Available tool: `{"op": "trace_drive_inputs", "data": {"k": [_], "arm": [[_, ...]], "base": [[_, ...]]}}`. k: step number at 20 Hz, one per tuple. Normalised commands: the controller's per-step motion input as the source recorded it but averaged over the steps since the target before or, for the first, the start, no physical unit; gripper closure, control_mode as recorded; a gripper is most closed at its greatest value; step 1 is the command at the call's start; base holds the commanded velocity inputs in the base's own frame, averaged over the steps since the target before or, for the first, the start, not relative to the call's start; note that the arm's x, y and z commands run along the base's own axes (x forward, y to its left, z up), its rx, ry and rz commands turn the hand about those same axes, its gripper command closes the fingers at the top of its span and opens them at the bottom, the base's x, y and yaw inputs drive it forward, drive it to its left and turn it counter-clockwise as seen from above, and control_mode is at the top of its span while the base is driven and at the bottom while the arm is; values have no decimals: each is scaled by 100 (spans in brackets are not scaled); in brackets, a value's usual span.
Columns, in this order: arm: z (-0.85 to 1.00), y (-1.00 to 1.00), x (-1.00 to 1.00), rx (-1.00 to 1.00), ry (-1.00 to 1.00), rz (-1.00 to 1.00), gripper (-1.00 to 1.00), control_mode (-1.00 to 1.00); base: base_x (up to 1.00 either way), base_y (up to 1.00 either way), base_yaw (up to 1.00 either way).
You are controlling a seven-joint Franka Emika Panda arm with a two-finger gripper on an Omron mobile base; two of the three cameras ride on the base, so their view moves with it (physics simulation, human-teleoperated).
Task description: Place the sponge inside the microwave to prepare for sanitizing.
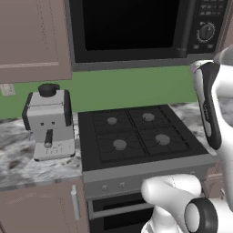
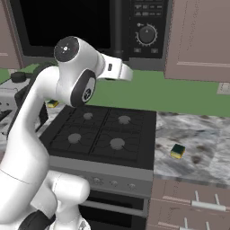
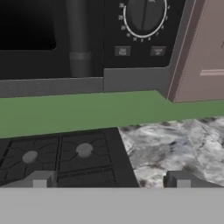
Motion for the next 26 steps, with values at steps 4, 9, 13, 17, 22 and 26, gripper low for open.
{"op": "trace_drive_inputs", "data": {"k": [4, 9, 13, 17, 22, 26], "arm": [[45, 3, 13, 2, 0, -2, -100, -100], [2, 2, 8, 2, 0, -3, -100, -100], [0, 11, 53, 0, 0, 0, -100, -100], [0, 14, 81, 0, 0, 4, -100, -100], [1, 0, 44, 0, 0, 3, -100, -100], [1, -1, 42, 3, 0, 0, -100, -100]], "base": [[0, 0, 0], [0, 0, 0], [0, 0, 0], [0, 0, 0], [0, 0, 0], [0, 0, 0]]}}
